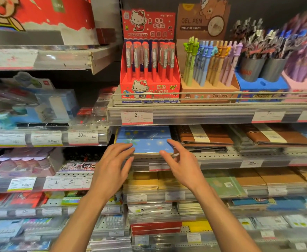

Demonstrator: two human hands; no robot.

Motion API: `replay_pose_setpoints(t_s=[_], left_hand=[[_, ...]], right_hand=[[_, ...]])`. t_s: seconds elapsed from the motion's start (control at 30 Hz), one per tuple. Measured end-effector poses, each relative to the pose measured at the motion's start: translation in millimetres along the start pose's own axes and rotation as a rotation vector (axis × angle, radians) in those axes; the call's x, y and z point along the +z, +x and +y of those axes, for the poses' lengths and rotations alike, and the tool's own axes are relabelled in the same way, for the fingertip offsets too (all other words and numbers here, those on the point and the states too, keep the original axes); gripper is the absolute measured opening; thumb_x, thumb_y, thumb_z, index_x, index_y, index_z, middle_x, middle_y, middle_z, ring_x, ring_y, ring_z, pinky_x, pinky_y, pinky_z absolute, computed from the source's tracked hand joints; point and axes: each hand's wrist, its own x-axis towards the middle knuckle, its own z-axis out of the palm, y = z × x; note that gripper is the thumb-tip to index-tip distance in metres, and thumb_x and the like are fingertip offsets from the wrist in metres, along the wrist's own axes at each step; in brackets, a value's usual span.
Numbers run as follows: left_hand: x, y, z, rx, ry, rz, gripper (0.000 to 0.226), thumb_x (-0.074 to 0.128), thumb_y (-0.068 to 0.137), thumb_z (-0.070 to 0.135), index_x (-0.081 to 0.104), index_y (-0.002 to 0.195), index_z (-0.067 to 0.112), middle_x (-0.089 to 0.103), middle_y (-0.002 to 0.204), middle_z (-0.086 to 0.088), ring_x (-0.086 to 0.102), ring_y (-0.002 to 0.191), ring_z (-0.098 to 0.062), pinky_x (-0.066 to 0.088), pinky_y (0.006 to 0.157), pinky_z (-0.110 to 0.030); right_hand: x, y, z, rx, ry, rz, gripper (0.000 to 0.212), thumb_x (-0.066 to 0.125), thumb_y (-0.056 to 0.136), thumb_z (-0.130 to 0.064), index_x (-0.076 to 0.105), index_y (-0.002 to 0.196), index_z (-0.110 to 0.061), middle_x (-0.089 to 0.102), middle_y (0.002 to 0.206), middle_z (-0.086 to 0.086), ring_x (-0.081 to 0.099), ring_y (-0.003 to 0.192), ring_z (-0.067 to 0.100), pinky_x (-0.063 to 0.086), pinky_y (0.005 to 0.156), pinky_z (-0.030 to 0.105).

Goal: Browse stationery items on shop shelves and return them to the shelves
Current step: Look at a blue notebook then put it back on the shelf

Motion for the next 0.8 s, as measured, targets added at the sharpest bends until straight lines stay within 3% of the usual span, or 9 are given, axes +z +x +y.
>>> replay_pose_setpoints(t_s=[0.1, 0.33, 0.6, 0.8], left_hand=[[4, 1, -3, -0.009, 0.012, 0.012, 0.028, 0.062, 0.094, 0.023, 0.069, 0.119, 0.014, 0.065, 0.123, 0.005, 0.053, 0.120, -0.017, 0.044, 0.101, -0.028], [13, 4, -9, -0.068, 0.061, -0.074, 0.043, 0.059, 0.095, 0.019, 0.054, 0.138, 0.015, 0.050, 0.144, 0.004, 0.036, 0.140, -0.015, 0.025, 0.115, -0.026], [16, 4, -10, -0.091, 0.022, -0.121, 0.053, 0.054, 0.097, 0.021, 0.039, 0.147, 0.015, 0.033, 0.156, 0.002, 0.014, 0.149, -0.013, 0.012, 0.119, -0.027], [17, 6, -13, -0.090, 0.052, -0.129, 0.054, 0.042, 0.097, 0.030, 0.037, 0.149, 0.014, 0.030, 0.158, -0.001, 0.010, 0.150, -0.014, 0.009, 0.118, -0.027]], right_hand=[[3, -4, 6, -0.035, -0.035, 0.013, 0.059, 0.053, 0.093, -0.057, 0.043, 0.146, -0.033, 0.061, 0.095, -0.013, 0.062, 0.079, 0.007, 0.056, 0.077, 0.033], [15, 12, -1, -0.044, -0.060, 0.037, 0.054, 0.048, 0.100, -0.049, 0.040, 0.149, -0.030, 0.060, 0.079, -0.016, 0.061, 0.078, 0.005, 0.052, 0.075, 0.031], [26, 20, -1, 0.007, 0.005, 0.027, 0.051, 0.045, 0.102, -0.044, 0.037, 0.150, -0.030, 0.062, 0.066, -0.004, 0.061, 0.068, 0.007, 0.043, 0.057, 0.021], [30, 23, 1, 0.025, -0.001, 0.036, 0.052, 0.043, 0.102, -0.045, 0.036, 0.151, -0.029, 0.062, 0.067, -0.003, 0.062, 0.070, 0.007, 0.051, 0.068, 0.033]])
